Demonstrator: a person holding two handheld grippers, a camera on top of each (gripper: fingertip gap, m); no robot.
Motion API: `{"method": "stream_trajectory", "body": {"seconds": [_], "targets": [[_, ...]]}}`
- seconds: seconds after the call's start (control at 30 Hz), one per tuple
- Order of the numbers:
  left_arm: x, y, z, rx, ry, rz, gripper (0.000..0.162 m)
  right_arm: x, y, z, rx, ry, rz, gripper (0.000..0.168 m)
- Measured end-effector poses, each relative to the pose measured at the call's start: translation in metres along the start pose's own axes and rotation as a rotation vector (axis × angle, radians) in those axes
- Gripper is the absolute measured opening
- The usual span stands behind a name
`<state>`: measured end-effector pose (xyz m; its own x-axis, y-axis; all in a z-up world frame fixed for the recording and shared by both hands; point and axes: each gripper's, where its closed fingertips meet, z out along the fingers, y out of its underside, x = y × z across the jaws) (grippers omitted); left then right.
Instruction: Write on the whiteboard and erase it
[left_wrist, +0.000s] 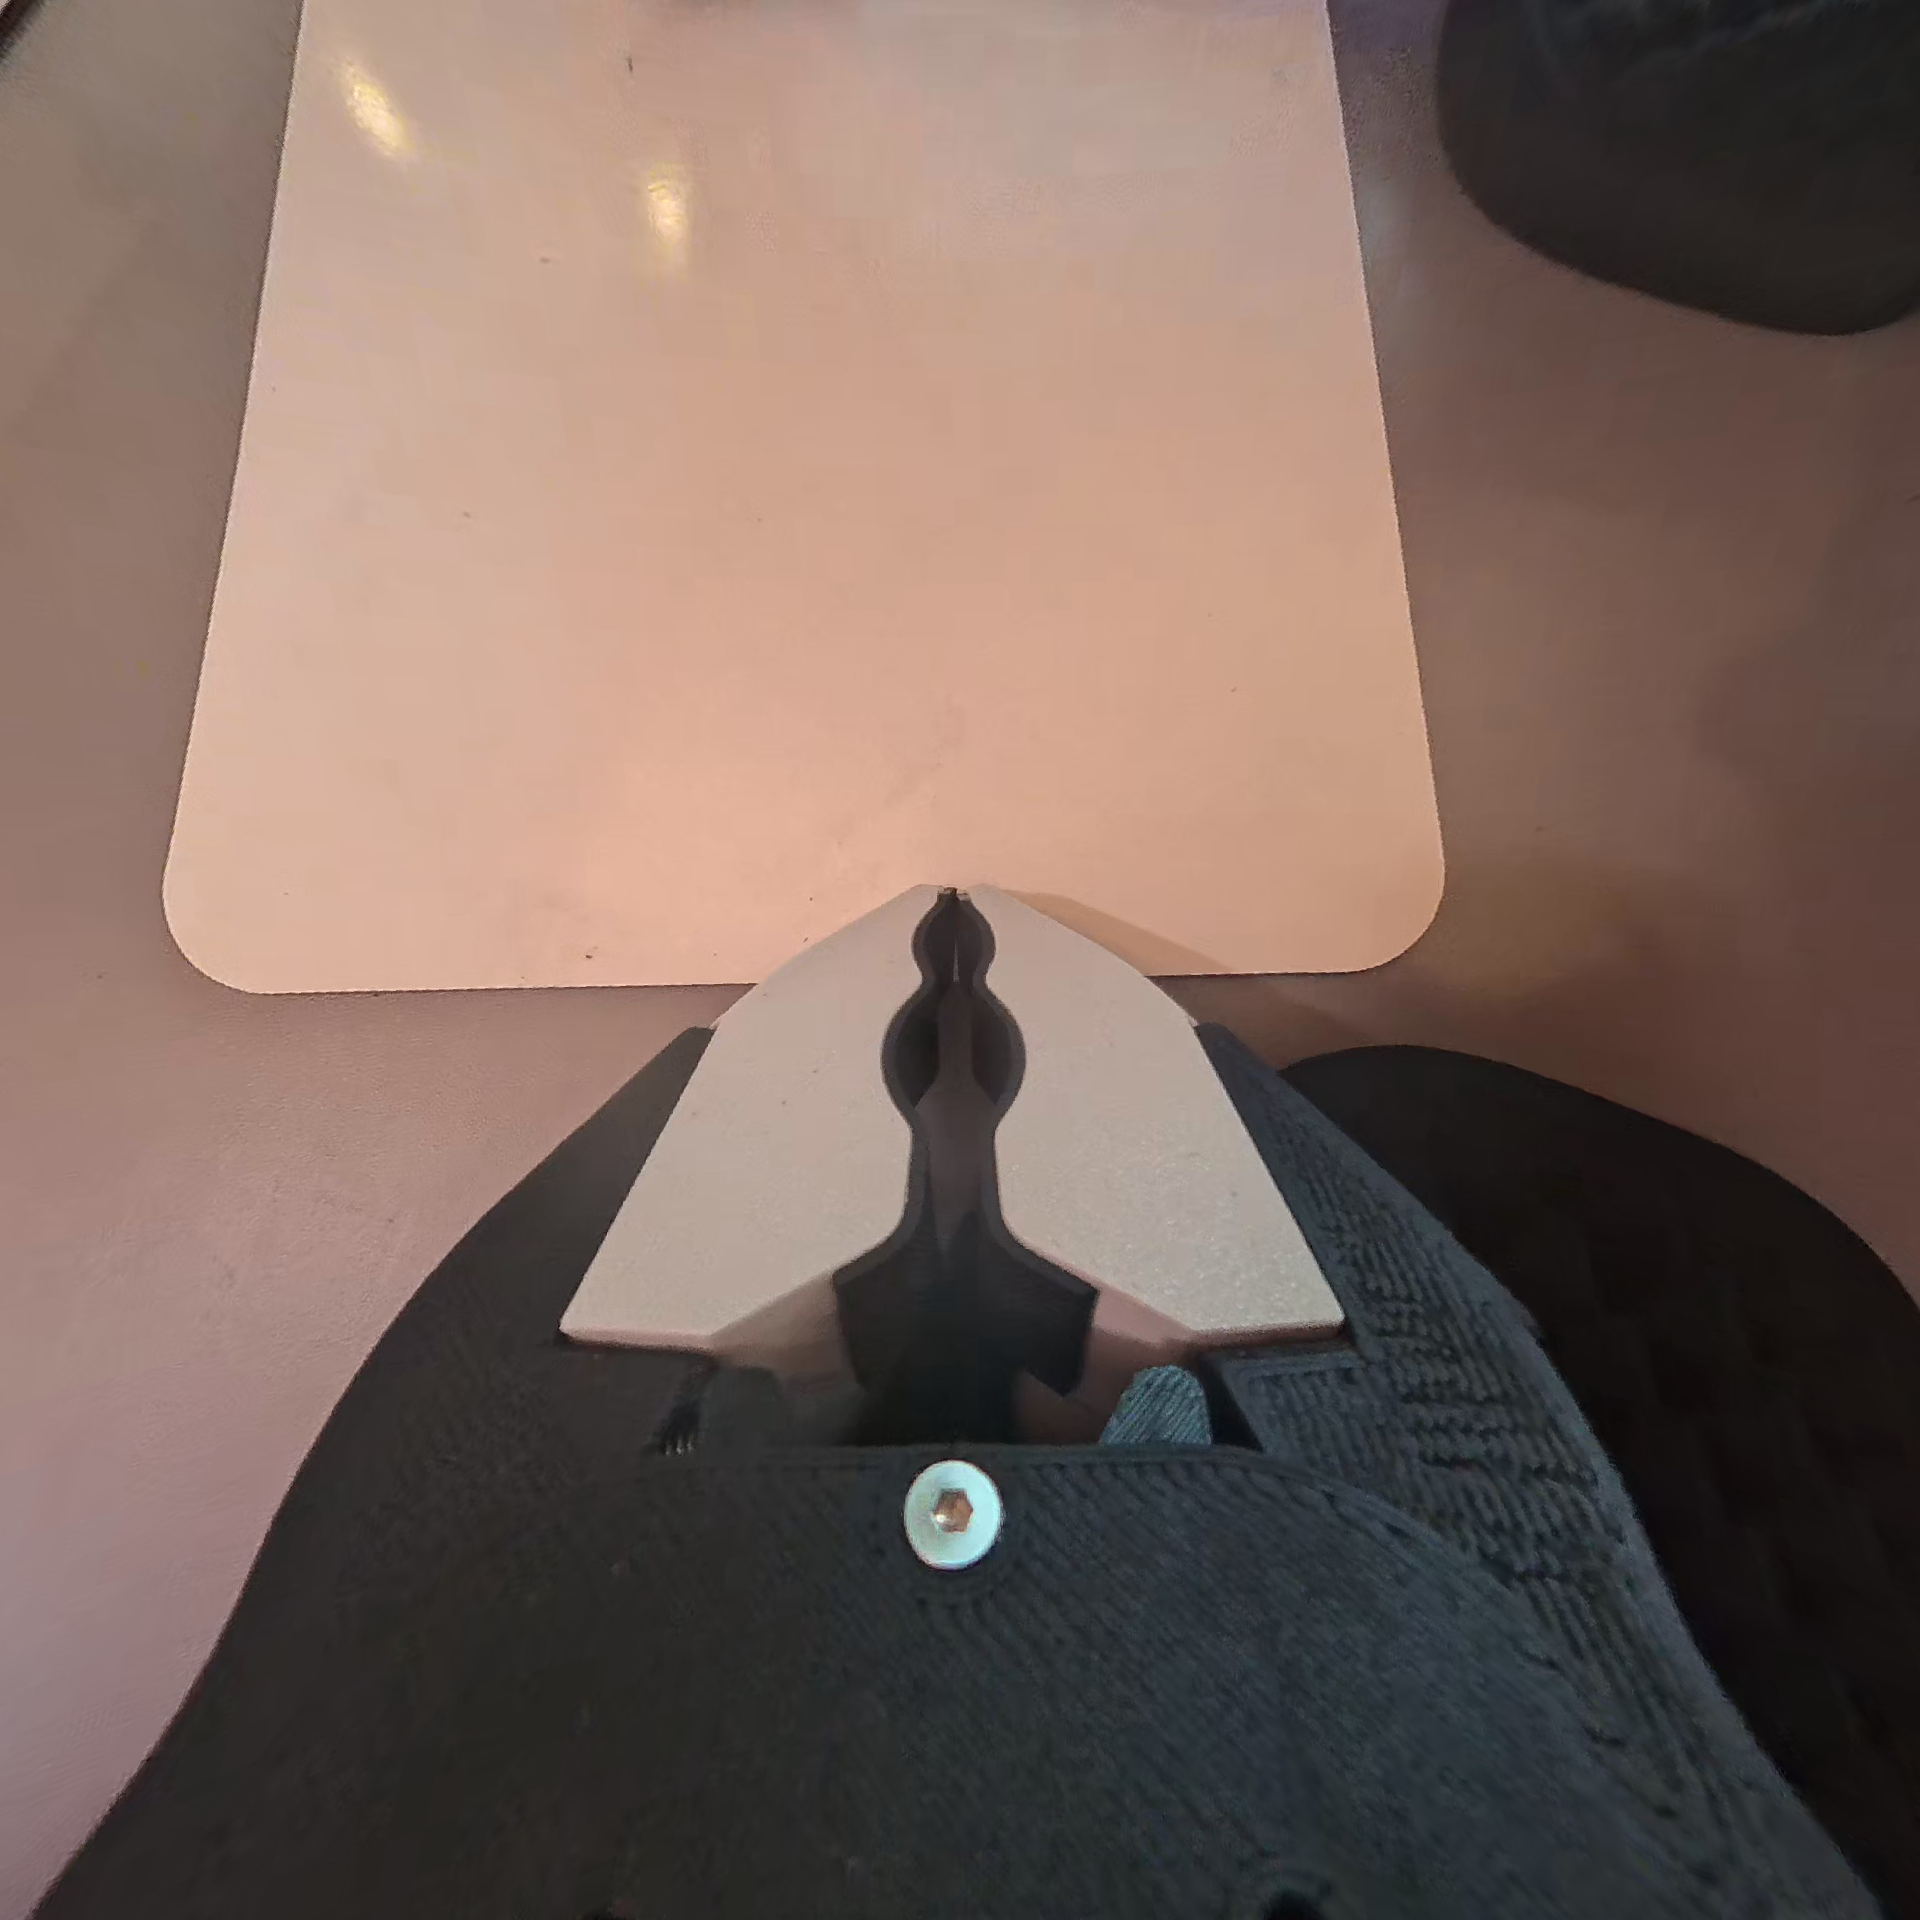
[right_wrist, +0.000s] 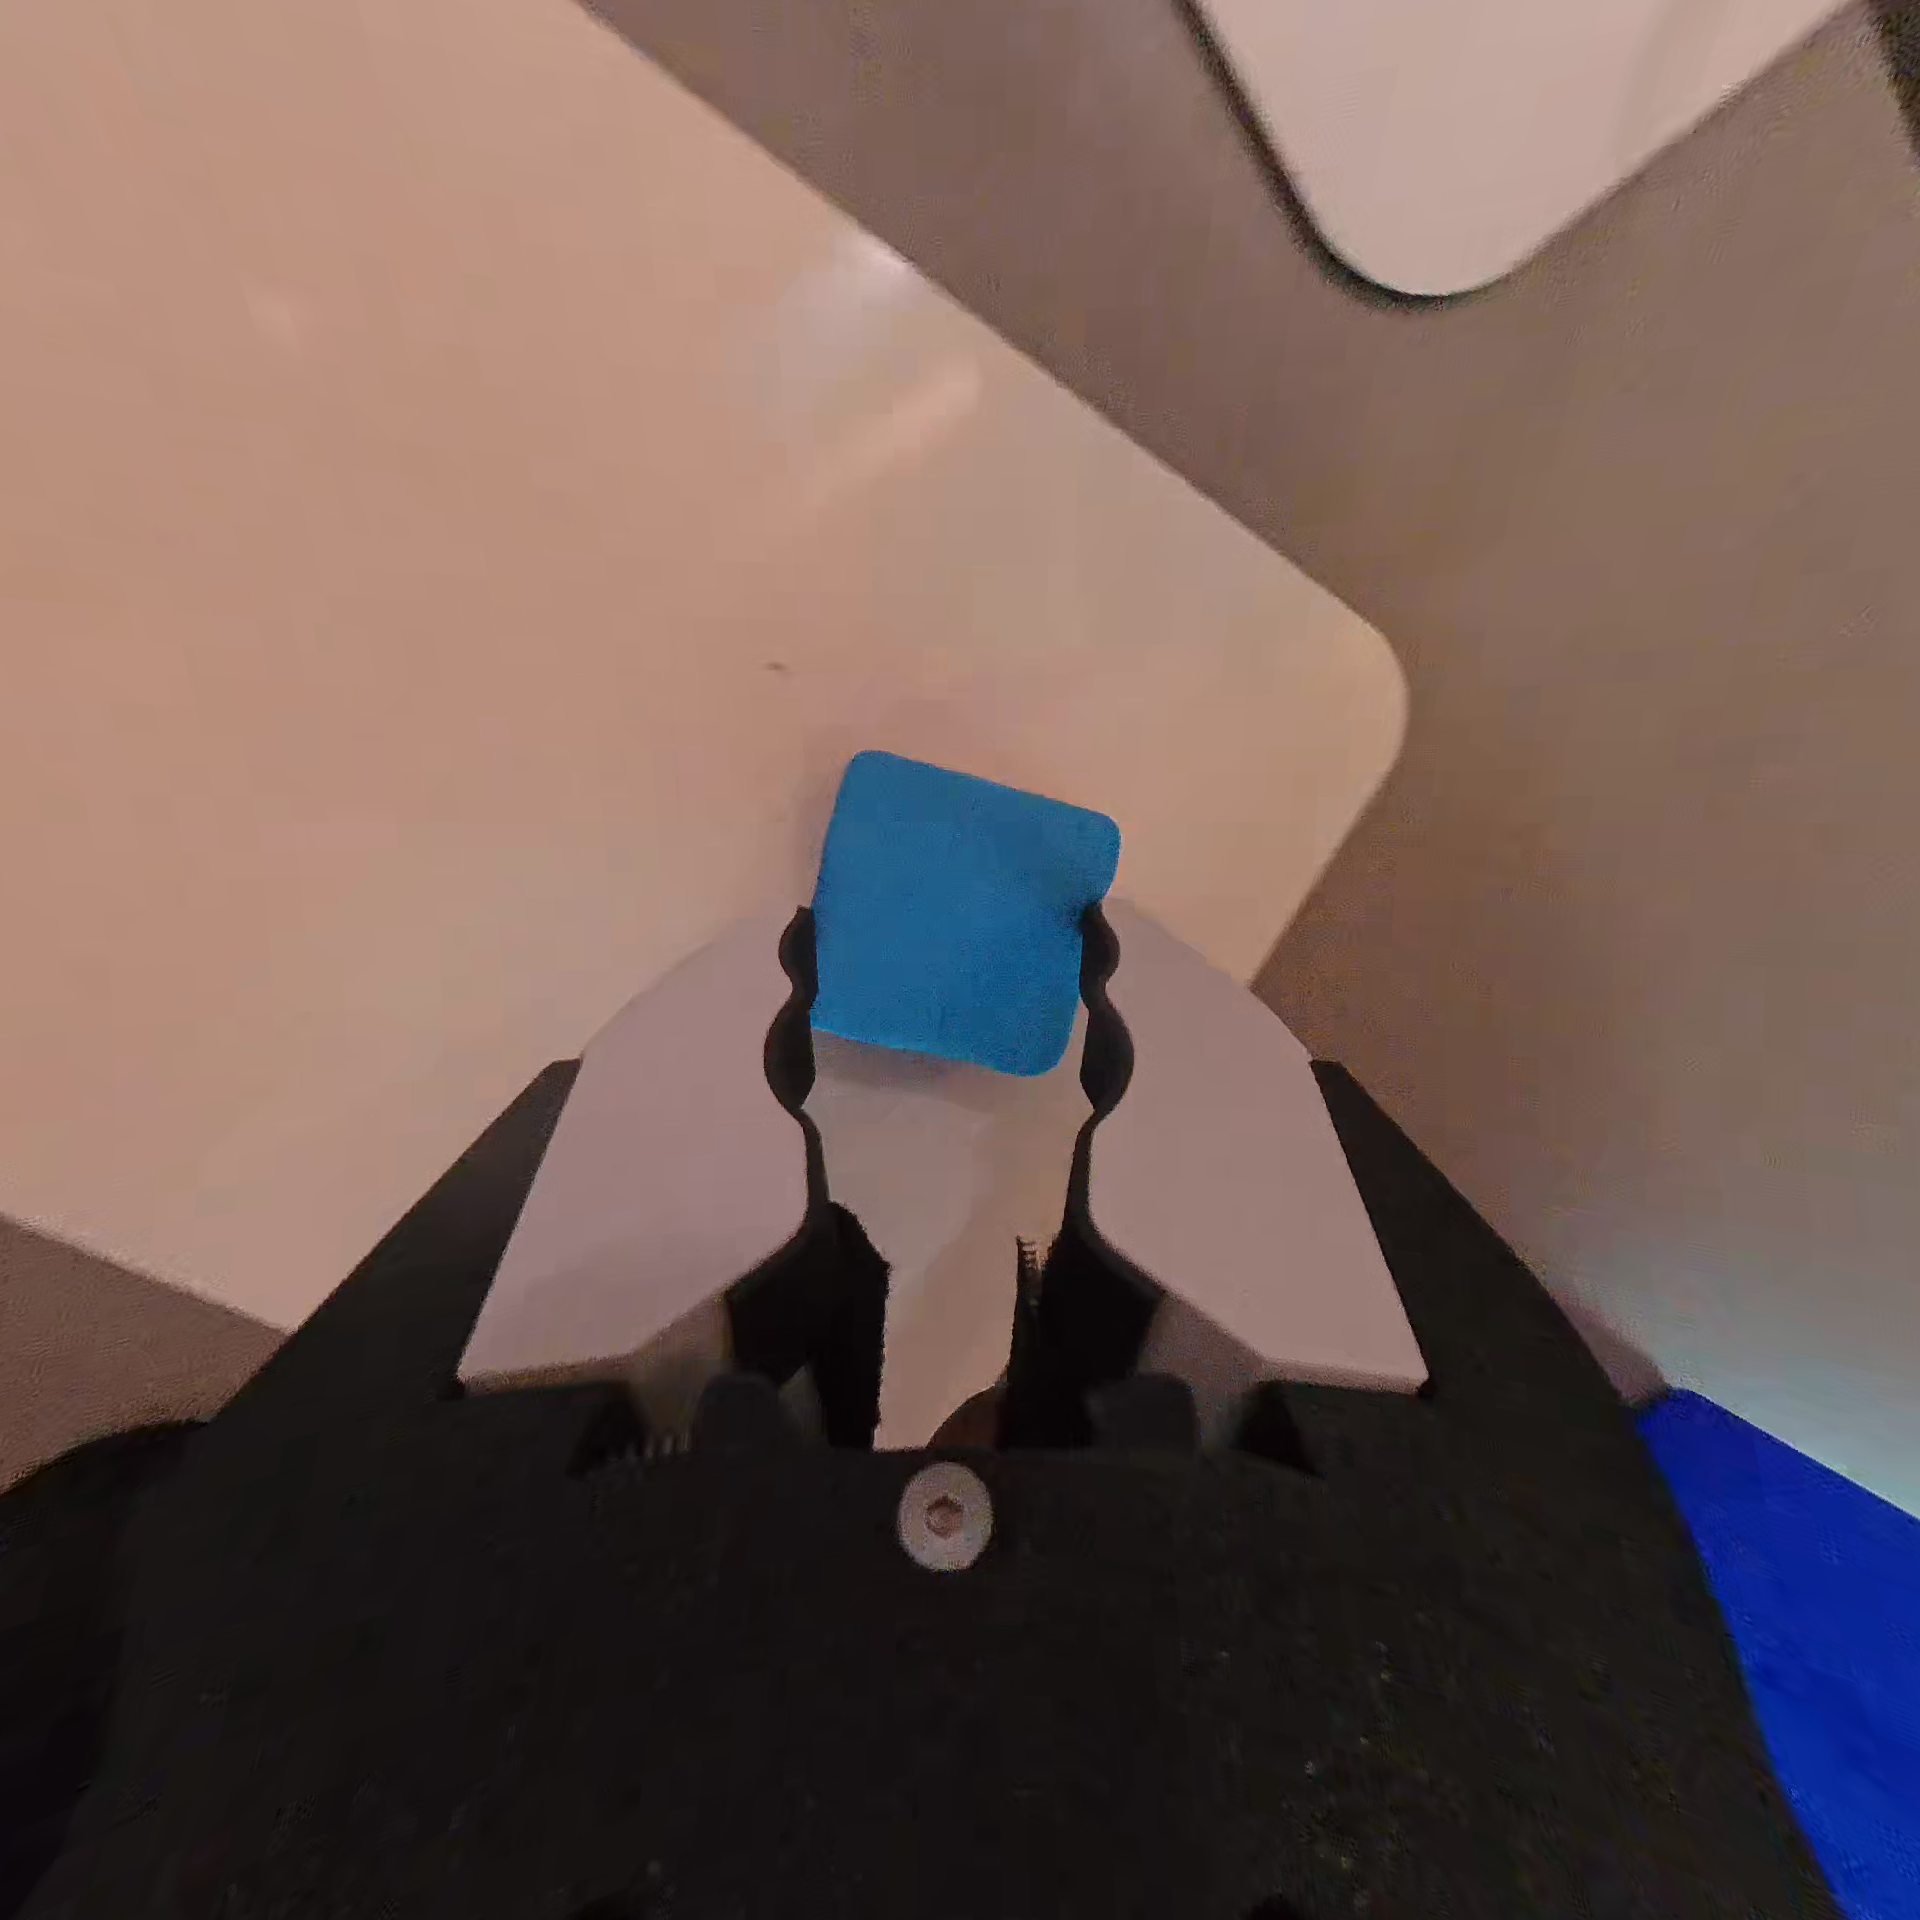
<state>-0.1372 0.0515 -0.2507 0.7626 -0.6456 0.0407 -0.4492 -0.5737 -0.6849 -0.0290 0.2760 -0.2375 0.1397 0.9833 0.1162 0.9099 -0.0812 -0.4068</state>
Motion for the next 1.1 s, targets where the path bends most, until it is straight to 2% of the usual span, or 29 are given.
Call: {"method": "stream_trajectory", "body": {"seconds": [0.07,0.13,0.2,0.27,0.33,0.4,0.47,0.53,0.6,0.63,0.7,0.73,0.8,0.87,0.93,1.0,1.1], "targets": [[0.0,0.0,0.0,0.002,0.004,-0.005,0.001,-0.001,-0.021,0.009,0.077,0.015,0.01,0.049],[0.0,0.0,0.0,0.006,0.013,-0.017,0.001,-0.045,-0.046,0.015,0.173,-0.072,-0.087,0.05],[0.0,0.0,0.0,0.007,0.016,-0.019,0.0,-0.08,-0.05,0.013,0.176,-0.158,-0.179,0.05],[0.0,0.0,0.0,0.006,0.013,-0.015,0.001,-0.064,-0.04,0.011,0.131,-0.182,-0.131,0.05],[0.0,0.0,0.0,0.005,0.007,-0.008,0.001,-0.011,-0.026,0.012,0.073,-0.048,0.007,0.05],[0.0,0.0,0.0,0.005,0.008,-0.007,0.001,-0.001,-0.032,0.017,0.085,-0.02,0.06,0.05],[0.0,0.0,0.0,0.008,0.015,-0.017,0.0,-0.04,-0.062,0.024,0.159,-0.062,-0.019,0.05],[-0.001,0.0,0.0,0.009,0.015,-0.019,0.001,-0.112,-0.094,0.028,0.248,-0.176,-0.131,0.05],[-0.001,0.0,0.0,0.01,0.013,-0.021,0.001,-0.179,-0.106,0.024,0.275,-0.26,-0.28,0.05],[-0.001,0.0,0.0,0.01,0.011,-0.019,0.0,-0.194,-0.103,0.02,0.26,-0.249,-0.336,0.05],[-0.001,0.0,0.0,0.009,0.005,-0.014,0.001,-0.19,-0.087,0.014,0.219,-0.271,-0.331,0.05],[-0.001,0.0,0.0,0.008,0.003,-0.013,0.002,-0.174,-0.077,0.012,0.209,-0.279,-0.288,0.05],[-0.001,0.0,0.0,0.006,0.001,-0.012,0.002,-0.11,-0.047,0.008,0.169,-0.169,-0.148,0.05],[-0.001,0.0,0.0,0.001,-0.001,-0.015,0.001,-0.035,-0.005,0.0,0.133,-0.043,0.083,0.05],[-0.002,0.0,-0.001,0.0,-0.003,-0.016,0.001,0.004,0.027,-0.008,0.134,0.028,0.253,0.05],[-0.003,0.0,0.0,0.002,-0.006,-0.02,0.0,-0.002,0.029,-0.011,0.149,0.093,0.252,0.05],[-0.003,-0.001,0.001,0.005,-0.016,-0.017,0.001,-0.082,-0.008,-0.006,0.22,-0.021,0.11,0.05]]}}
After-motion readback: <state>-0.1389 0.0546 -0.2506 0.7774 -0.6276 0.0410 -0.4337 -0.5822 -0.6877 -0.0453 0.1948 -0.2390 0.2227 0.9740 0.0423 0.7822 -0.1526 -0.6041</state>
